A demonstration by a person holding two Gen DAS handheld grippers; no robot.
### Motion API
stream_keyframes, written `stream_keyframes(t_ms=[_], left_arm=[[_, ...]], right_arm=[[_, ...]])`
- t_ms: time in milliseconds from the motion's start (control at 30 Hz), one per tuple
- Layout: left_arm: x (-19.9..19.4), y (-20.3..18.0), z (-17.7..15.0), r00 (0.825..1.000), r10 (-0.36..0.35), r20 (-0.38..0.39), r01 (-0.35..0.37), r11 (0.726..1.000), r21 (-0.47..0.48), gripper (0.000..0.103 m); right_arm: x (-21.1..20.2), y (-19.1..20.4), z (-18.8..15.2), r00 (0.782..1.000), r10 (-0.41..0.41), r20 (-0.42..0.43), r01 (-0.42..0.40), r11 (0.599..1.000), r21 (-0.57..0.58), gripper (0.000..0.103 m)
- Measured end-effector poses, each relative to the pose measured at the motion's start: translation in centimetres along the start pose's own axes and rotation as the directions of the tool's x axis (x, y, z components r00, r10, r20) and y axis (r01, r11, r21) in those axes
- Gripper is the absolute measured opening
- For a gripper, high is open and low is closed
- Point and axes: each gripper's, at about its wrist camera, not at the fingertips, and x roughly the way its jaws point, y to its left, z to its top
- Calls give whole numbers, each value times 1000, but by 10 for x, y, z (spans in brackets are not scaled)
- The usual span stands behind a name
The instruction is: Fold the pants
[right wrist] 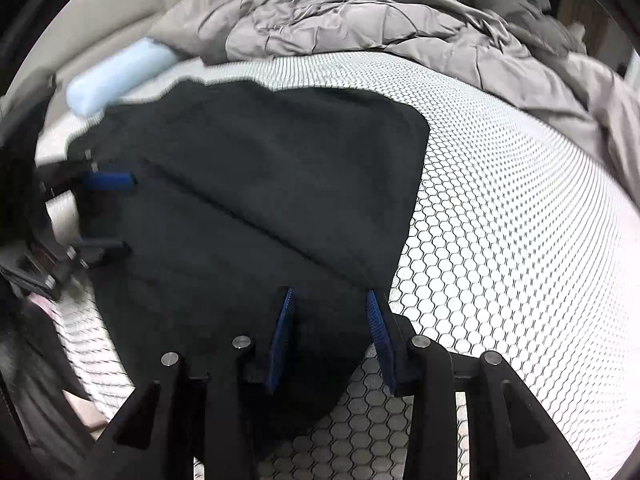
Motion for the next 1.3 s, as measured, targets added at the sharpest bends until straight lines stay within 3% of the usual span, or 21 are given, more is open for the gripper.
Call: stream_keyframes(t_ms=[133, 233, 300, 333, 433, 600, 700, 800, 900, 1000, 1067, 1200, 1300], left_arm=[[-8, 9, 32, 995, -26, 99, 33, 997, -69, 74], [25, 16, 60, 1000, -15, 24, 16, 999, -51, 74], [57, 24, 63, 997, 14, -75, -17, 999, -31, 66], [68, 31, 59, 994, 19, -106, -23, 999, -41, 63], [66, 36, 55, 997, -4, -81, 2, 1000, -23, 61], [58, 34, 48, 998, 25, -65, -25, 1000, 1, 61], [41, 30, 51, 999, 21, -49, -23, 999, -31, 62], [22, 31, 64, 999, -1, 33, 3, 998, -61, 62], [39, 43, 82, 1000, 11, 14, -10, 994, -107, 62], [76, 59, 89, 997, 39, -73, -48, 991, -128, 61], [93, 67, 86, 994, 12, -104, -28, 989, -145, 59], [86, 68, 81, 997, -7, -77, -3, 992, -127, 57], [85, 66, 78, 998, -3, -70, -6, 993, -121, 57]], right_arm=[[-16, 4, 19, 991, 89, 103, -94, 994, 47, 39], [-4, 21, 39, 988, 112, 104, -115, 993, 19, 40], [17, 38, 54, 991, 123, 59, -122, 992, -21, 40], [29, 44, 58, 993, 110, 31, -108, 993, -45, 40], [51, 43, 54, 998, 51, -35, -53, 996, -75, 40], [34, -1, 41, 997, -68, -45, 67, 998, -6, 40], [22, -15, 34, 1000, -23, -20, 24, 999, 44, 40], [3, -12, 35, 999, -9, 52, 6, 998, 58, 40], [-4, -7, 46, 995, 23, 92, -29, 998, 62, 42], [22, 7, 72, 997, 27, 70, -30, 999, 38, 42], [50, 16, 81, 999, 39, 18, -39, 999, 20, 42], [65, 6, 80, 999, 1, -35, -1, 1000, -14, 42], [53, -14, 75, 994, -96, -47, 98, 995, 28, 42]])
